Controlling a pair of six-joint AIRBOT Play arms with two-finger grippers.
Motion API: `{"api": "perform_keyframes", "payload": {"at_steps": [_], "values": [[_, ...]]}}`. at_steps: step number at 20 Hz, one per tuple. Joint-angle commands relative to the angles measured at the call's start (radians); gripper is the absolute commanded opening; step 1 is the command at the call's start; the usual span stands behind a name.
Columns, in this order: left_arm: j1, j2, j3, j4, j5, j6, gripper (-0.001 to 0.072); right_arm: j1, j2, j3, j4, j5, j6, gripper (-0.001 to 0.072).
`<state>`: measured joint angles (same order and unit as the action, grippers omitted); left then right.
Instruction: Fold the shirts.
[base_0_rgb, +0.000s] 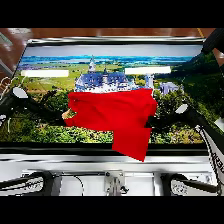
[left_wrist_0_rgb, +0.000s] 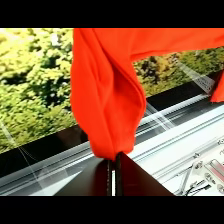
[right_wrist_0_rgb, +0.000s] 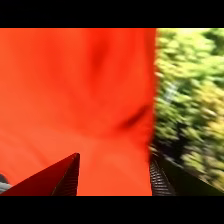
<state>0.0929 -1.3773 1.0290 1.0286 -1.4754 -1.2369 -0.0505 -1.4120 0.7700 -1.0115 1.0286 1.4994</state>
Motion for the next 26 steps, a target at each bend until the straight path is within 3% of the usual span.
{"api": "perform_keyframes", "payload": {"at_steps": [1,2,3,5,6,9,13,17,19,22,24,26], "values": [[0.000,0.028,0.003,-0.002,-0.014,0.006,0.0029,0.003,-0.031,0.001,-0.006,-0.097,0.000,0.0536],[0.000,0.029,0.003,-0.002,-0.011,0.006,0.0029,-0.006,-0.031,0.002,-0.008,-0.098,0.001,0.0535],[0.000,0.029,0.005,-0.002,-0.008,0.006,0.0029,-0.006,-0.031,0.002,-0.008,-0.101,0.001,0.0435],[0.000,0.029,0.014,-0.002,0.002,0.006,0.0029,-0.001,-0.030,0.002,0.004,-0.100,-0.004,0.0110],[0.000,0.030,0.032,-0.002,0.008,0.006,0.0028,-0.001,-0.021,0.002,0.028,-0.090,-0.031,0.0070],[0.000,0.042,0.183,-0.005,0.008,0.002,0.0028,-0.001,0.091,0.043,0.070,-0.071,-0.132,0.0069],[0.000,0.051,0.680,-0.190,0.035,0.003,0.0028,-0.003,0.356,0.388,0.070,-0.065,-0.203,0.0069],[0.000,0.092,1.213,-0.317,0.310,0.022,0.0029,-0.003,0.577,0.888,-0.034,-0.259,-0.210,0.0069],[0.000,0.219,1.194,-0.318,0.552,0.022,0.0029,-0.003,0.642,1.070,-0.124,-0.292,-0.157,0.0069],[0.001,0.453,0.975,-0.289,0.810,0.022,0.0029,-0.002,0.718,1.185,-0.187,-0.214,-0.115,0.0069],[0.002,0.577,0.866,-0.176,0.808,0.021,0.0029,-0.002,0.768,1.190,-0.243,-0.103,-0.071,0.0069],[0.002,0.657,0.816,-0.066,0.708,0.020,0.0029,-0.003,0.798,1.190,-0.303,0.058,-0.029,0.0069]]}}
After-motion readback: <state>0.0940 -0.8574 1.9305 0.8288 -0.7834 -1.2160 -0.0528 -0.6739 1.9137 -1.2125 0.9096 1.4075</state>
